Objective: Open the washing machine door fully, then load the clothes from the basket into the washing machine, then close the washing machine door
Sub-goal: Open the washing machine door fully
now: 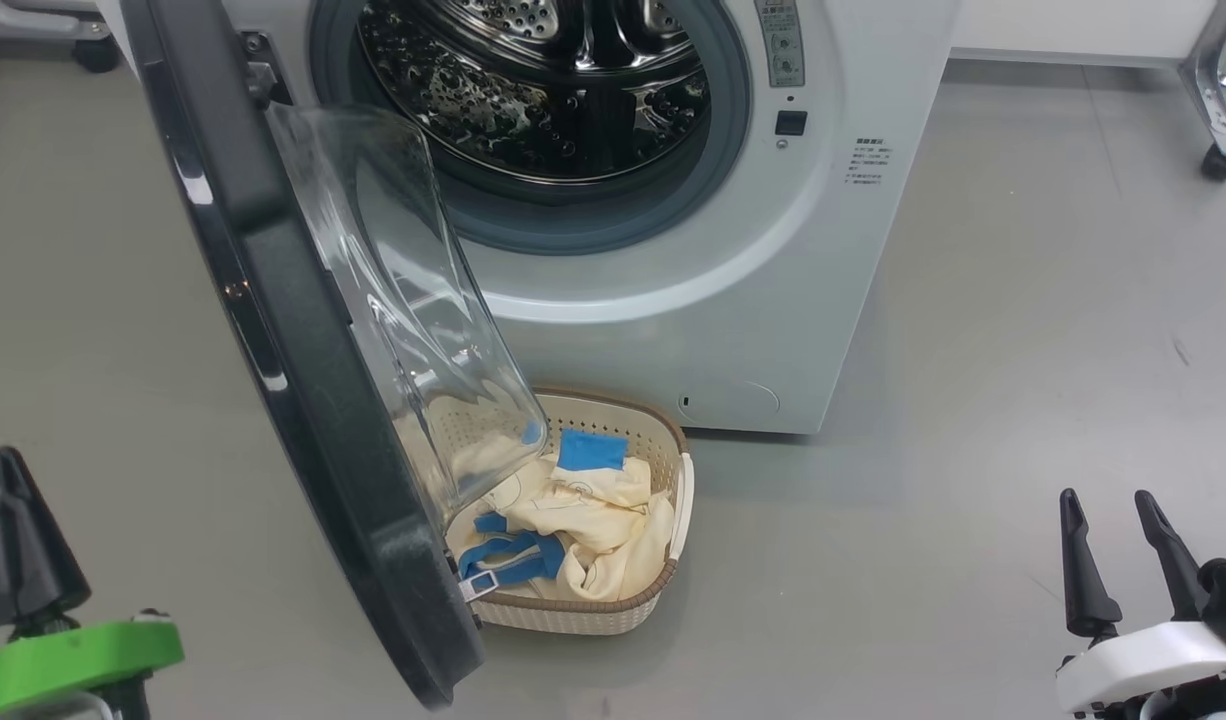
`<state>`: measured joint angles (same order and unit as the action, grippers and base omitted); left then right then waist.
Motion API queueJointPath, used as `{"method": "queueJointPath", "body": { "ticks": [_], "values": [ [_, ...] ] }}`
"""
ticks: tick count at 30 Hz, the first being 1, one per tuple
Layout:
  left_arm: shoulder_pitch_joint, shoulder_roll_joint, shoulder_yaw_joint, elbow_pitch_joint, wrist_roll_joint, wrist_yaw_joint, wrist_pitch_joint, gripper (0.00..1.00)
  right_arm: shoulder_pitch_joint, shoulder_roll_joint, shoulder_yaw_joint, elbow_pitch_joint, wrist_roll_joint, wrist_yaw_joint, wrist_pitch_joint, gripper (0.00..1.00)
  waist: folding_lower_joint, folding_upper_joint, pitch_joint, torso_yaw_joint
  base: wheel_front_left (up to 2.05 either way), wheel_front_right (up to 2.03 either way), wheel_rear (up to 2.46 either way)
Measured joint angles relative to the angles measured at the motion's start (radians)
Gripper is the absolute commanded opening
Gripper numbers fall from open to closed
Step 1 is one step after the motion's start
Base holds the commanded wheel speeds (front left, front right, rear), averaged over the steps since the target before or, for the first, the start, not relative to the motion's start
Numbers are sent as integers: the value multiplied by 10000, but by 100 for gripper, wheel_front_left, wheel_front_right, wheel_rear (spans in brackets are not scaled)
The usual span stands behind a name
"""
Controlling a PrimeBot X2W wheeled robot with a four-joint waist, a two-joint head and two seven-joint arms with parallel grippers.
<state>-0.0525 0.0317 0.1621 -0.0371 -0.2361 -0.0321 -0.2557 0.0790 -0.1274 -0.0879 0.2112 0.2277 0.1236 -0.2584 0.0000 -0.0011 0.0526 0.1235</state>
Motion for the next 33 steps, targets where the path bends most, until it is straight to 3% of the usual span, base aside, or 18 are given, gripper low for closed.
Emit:
{"method": "queueJointPath", "body": {
  "ticks": [9,20,27,33],
  "values": [
    [-475,-2,-130,-1693,318,188,-13,0,88,17,15,8,-10,0,0,100,0,0,-142,315,0,0,0],
    [-784,2,-1342,-3597,541,-19,-15,0,253,84,35,61,-10,0,0,100,0,0,-445,613,0,0,0],
    [-874,15,-2786,-4637,242,-385,-17,0,404,157,267,125,-10,0,0,100,0,0,-642,735,0,0,0],
    [-708,33,-4677,-4702,-171,-721,113,0,437,163,224,176,-10,0,0,100,0,0,-742,792,0,0,0]
  ]
}}
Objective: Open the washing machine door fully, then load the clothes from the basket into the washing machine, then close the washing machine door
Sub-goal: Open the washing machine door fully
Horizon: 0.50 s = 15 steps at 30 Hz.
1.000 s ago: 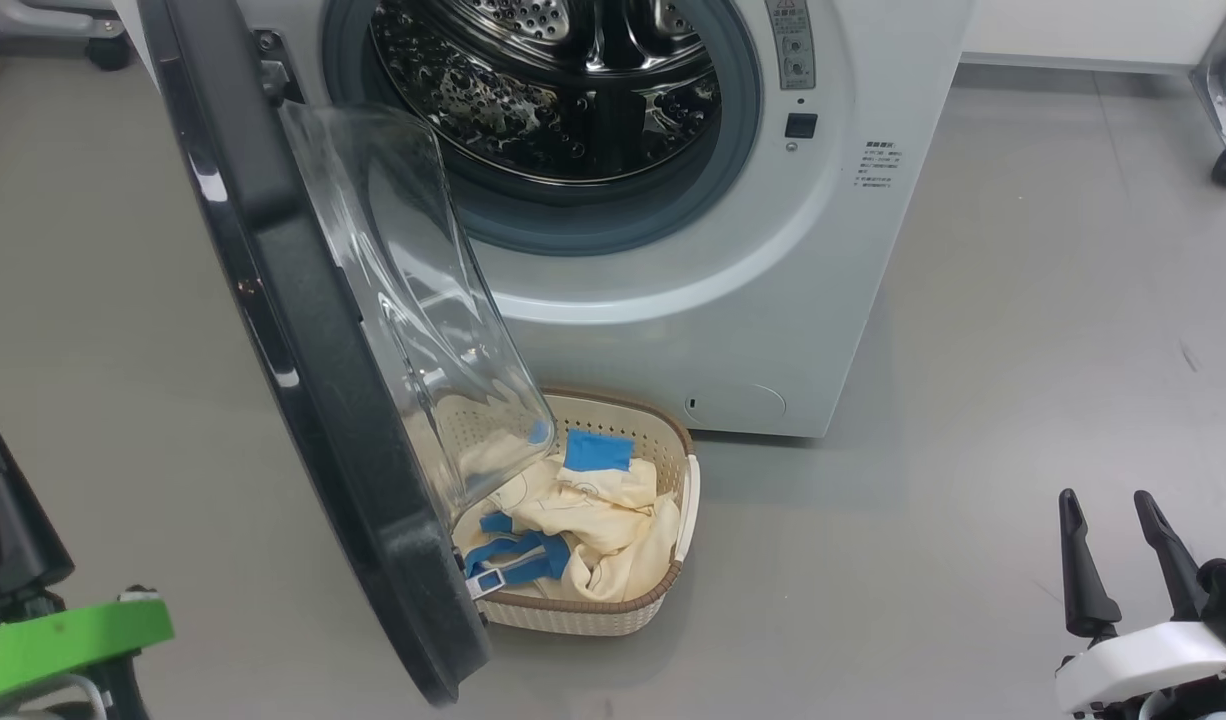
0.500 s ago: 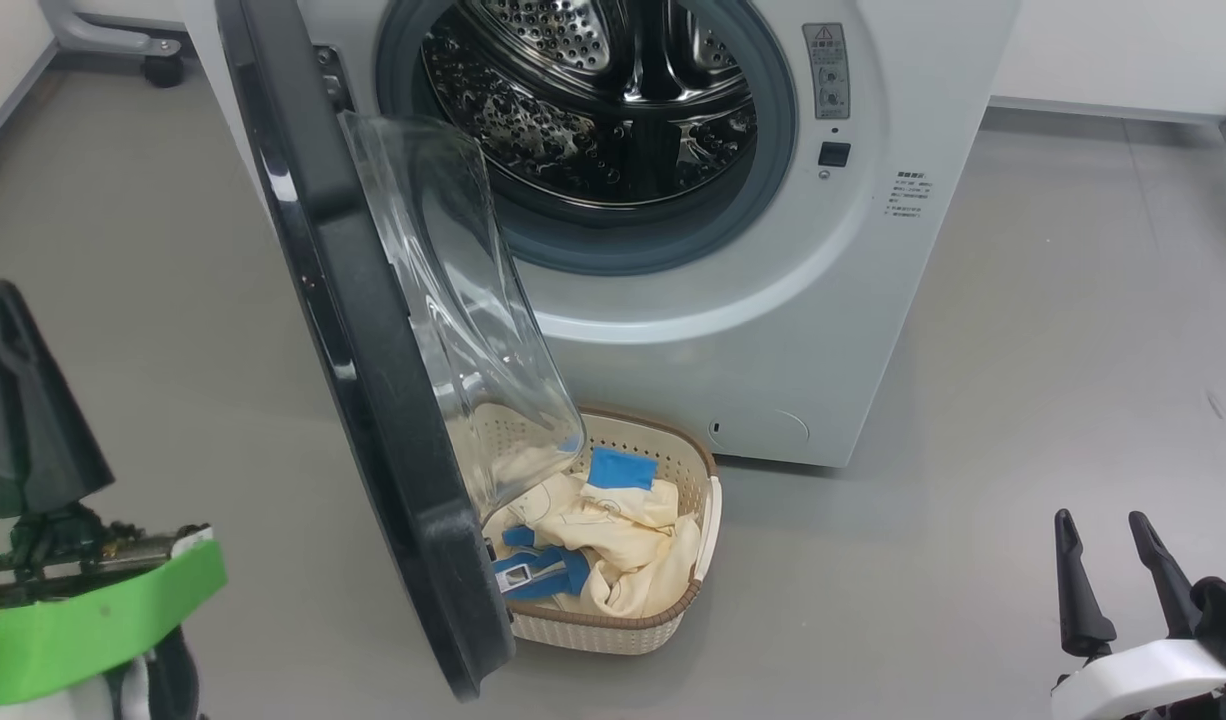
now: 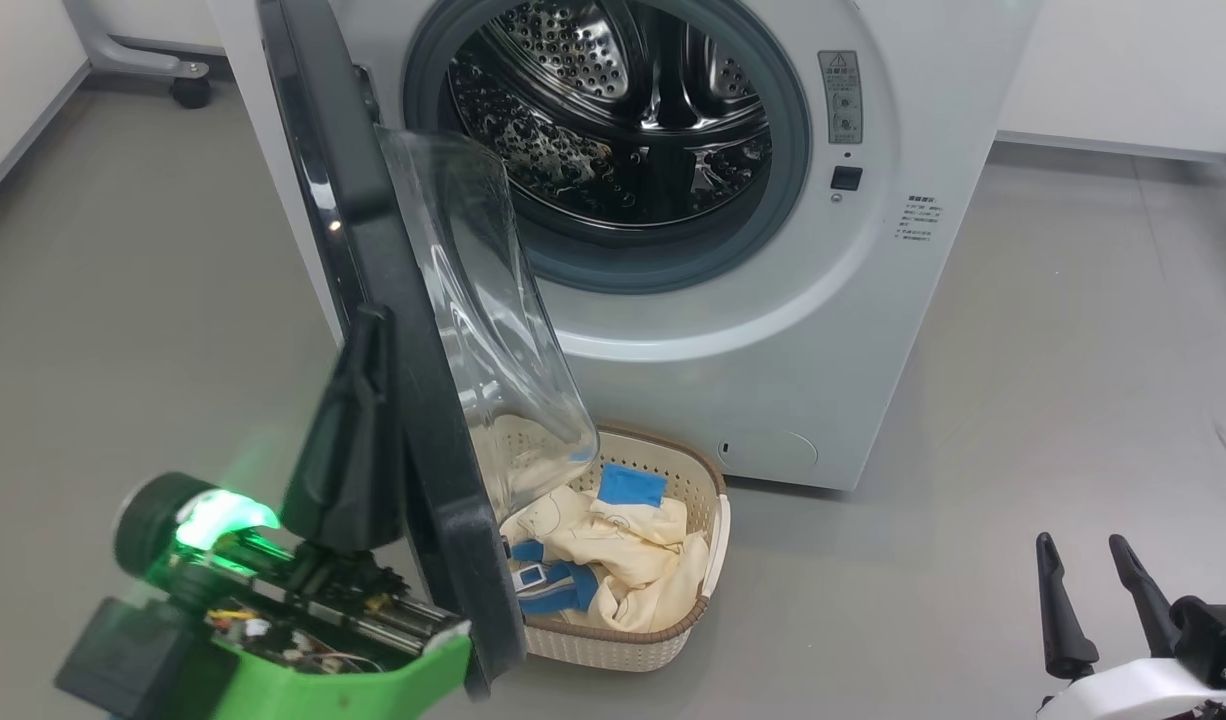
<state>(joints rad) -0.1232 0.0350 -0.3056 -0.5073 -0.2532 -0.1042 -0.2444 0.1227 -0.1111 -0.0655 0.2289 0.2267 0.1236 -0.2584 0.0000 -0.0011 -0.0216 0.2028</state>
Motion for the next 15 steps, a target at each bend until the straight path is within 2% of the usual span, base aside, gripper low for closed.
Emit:
{"method": "queueJointPath", "body": {
  "ticks": [9,15],
  "values": [
    [821,81,-1751,577,-305,-79,1034,0,123,125,128,67,35,0,0,100,0,0,-44,95,0,0,0],
    [1282,151,-2339,1093,-765,-79,1810,0,128,136,119,79,46,0,0,100,0,0,-1,164,0,0,0]
  ]
}}
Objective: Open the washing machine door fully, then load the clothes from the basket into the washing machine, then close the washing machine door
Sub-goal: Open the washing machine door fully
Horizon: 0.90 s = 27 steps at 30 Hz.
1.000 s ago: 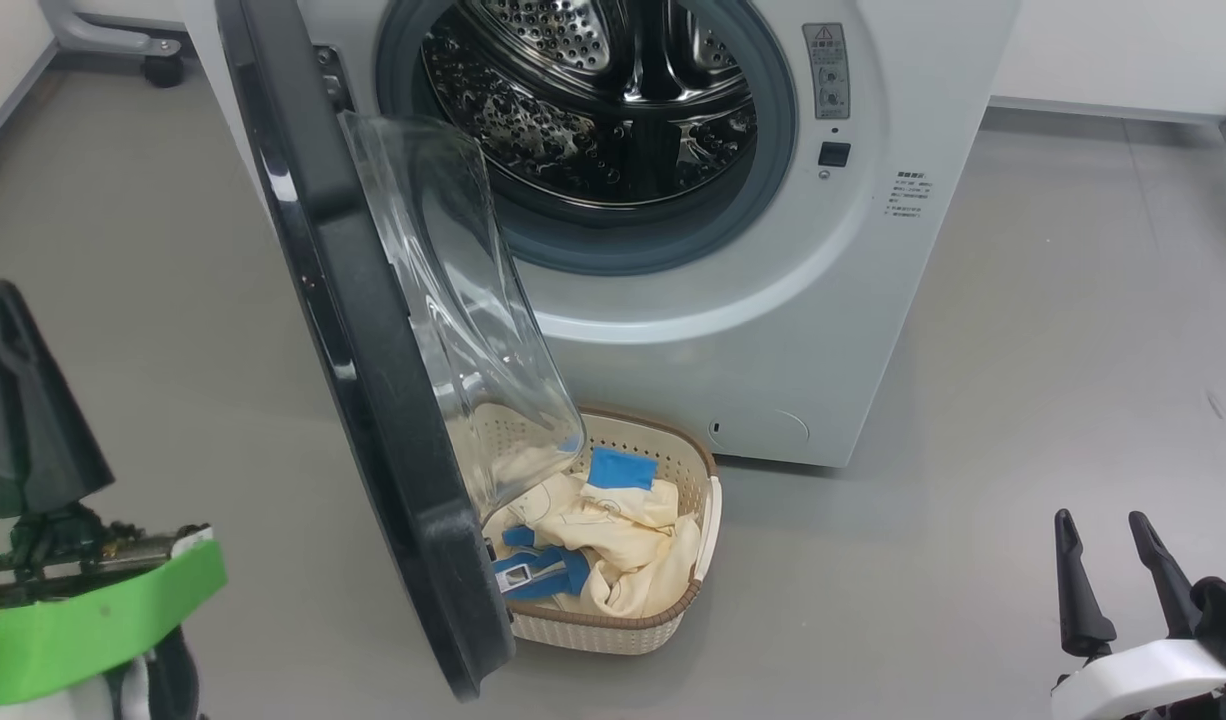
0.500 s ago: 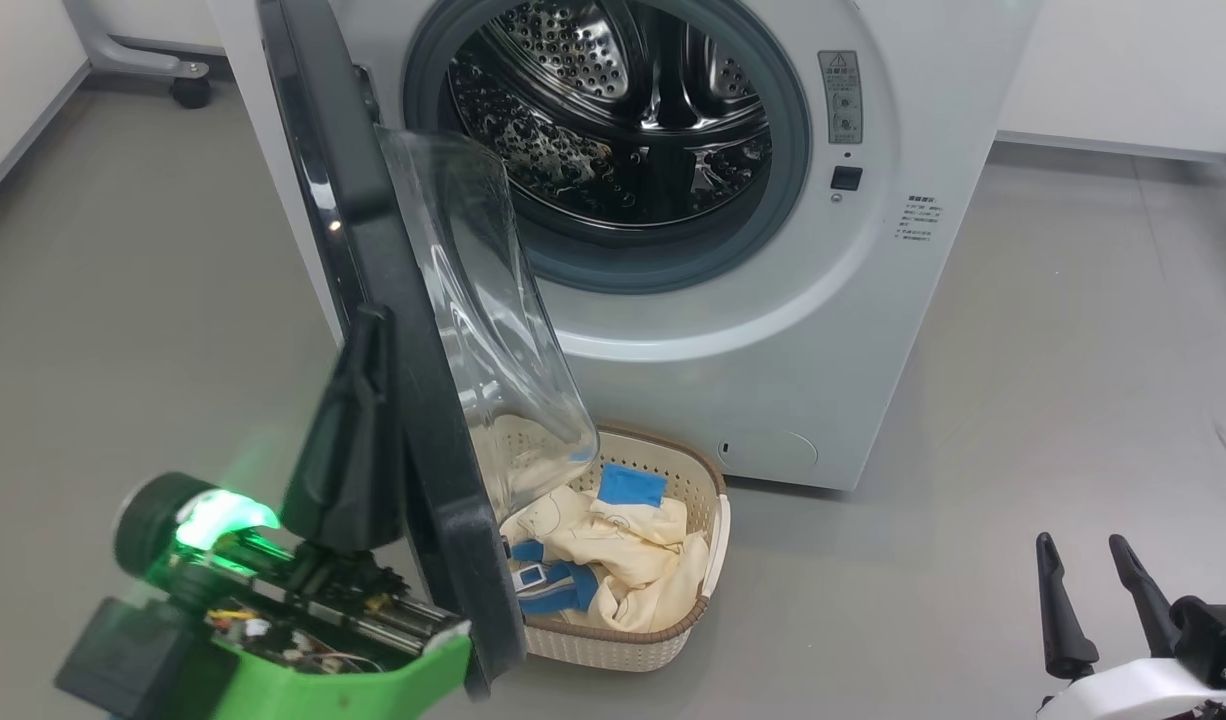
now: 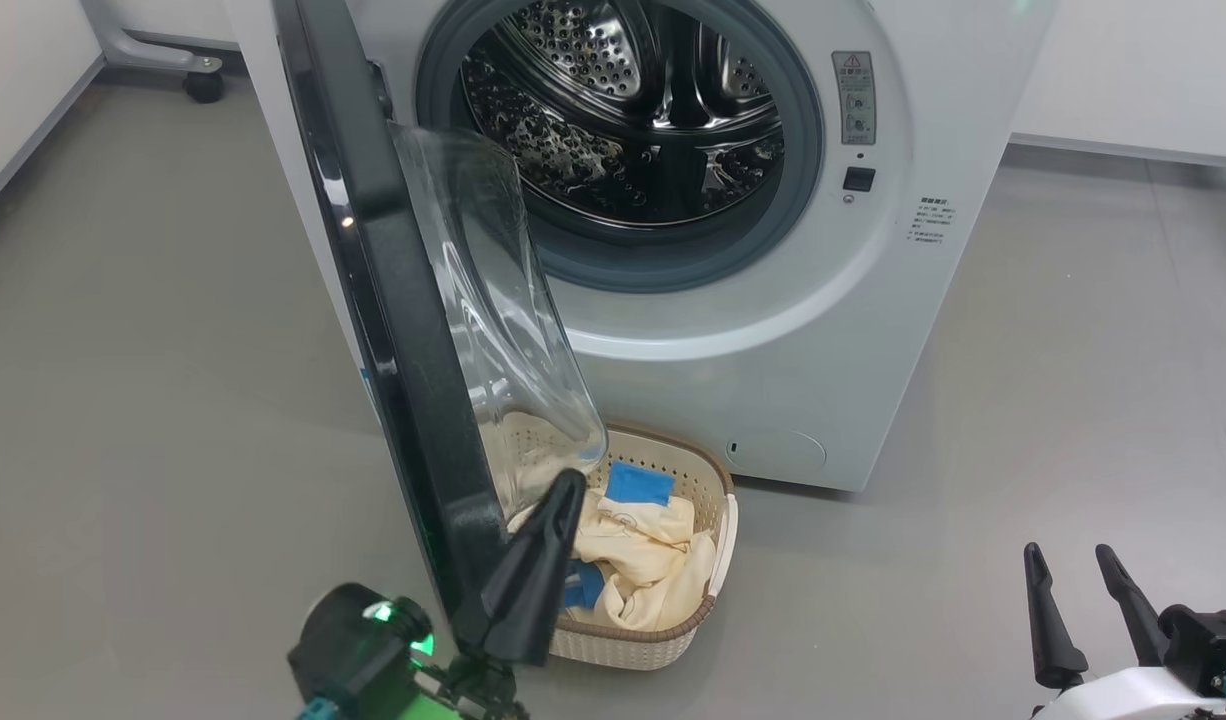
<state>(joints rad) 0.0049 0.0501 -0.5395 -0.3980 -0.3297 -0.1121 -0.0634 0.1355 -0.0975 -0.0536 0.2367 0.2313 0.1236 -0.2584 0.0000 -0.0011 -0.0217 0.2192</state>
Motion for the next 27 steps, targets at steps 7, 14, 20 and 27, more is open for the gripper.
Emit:
{"method": "queueJointPath", "body": {
  "ticks": [7,14,20,27],
  "values": [
    [453,169,-523,815,-403,-10,821,0,1,0,-19,4,2,0,0,100,0,0,70,51,0,0,0],
    [477,176,-226,1112,-303,19,1068,0,1,0,-10,-13,75,0,0,100,0,0,151,100,0,0,0],
    [412,171,13,1191,19,359,1074,0,1,2,2,-25,77,0,0,100,0,0,231,131,0,0,0],
    [240,148,109,1313,151,640,1156,0,-1,13,-19,-96,92,2,0,100,0,0,405,173,0,0,0]
  ]
}}
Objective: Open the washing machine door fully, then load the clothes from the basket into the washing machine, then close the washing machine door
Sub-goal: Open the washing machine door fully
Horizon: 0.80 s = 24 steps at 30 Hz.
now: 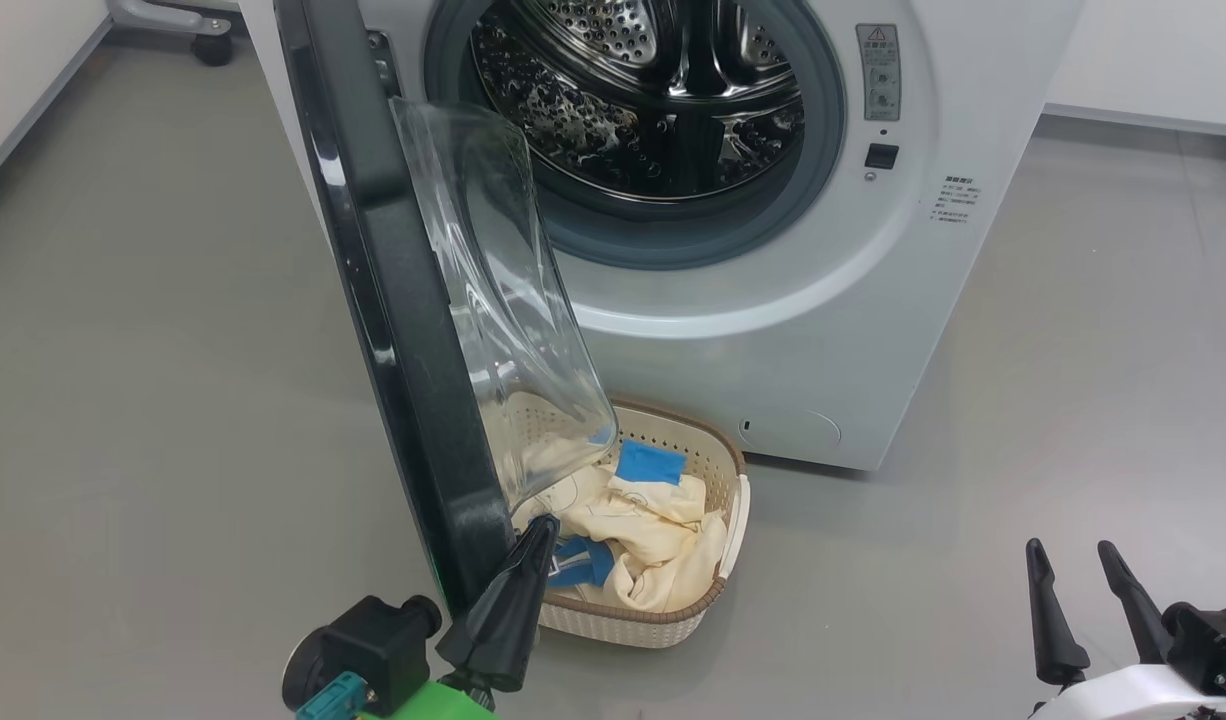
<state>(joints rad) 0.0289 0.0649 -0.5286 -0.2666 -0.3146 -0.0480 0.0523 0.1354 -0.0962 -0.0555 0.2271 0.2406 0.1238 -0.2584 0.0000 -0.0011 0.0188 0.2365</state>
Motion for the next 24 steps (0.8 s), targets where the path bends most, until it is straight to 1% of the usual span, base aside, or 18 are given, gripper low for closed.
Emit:
{"method": "queueJointPath", "body": {
  "ticks": [5,12,24],
  "values": [
    [-114,-10,35,65,6,165,2,0,-2,6,-29,-25,17,-2,0,100,0,0,184,70,0,0,0],
    [-380,-46,-27,109,15,205,2,0,-12,8,-104,-40,42,-2,0,100,0,0,373,314,0,0,0],
    [-559,-88,-278,123,59,245,15,0,-175,-92,-8,-36,42,0,0,100,0,0,512,930,0,0,0]
  ]
}}
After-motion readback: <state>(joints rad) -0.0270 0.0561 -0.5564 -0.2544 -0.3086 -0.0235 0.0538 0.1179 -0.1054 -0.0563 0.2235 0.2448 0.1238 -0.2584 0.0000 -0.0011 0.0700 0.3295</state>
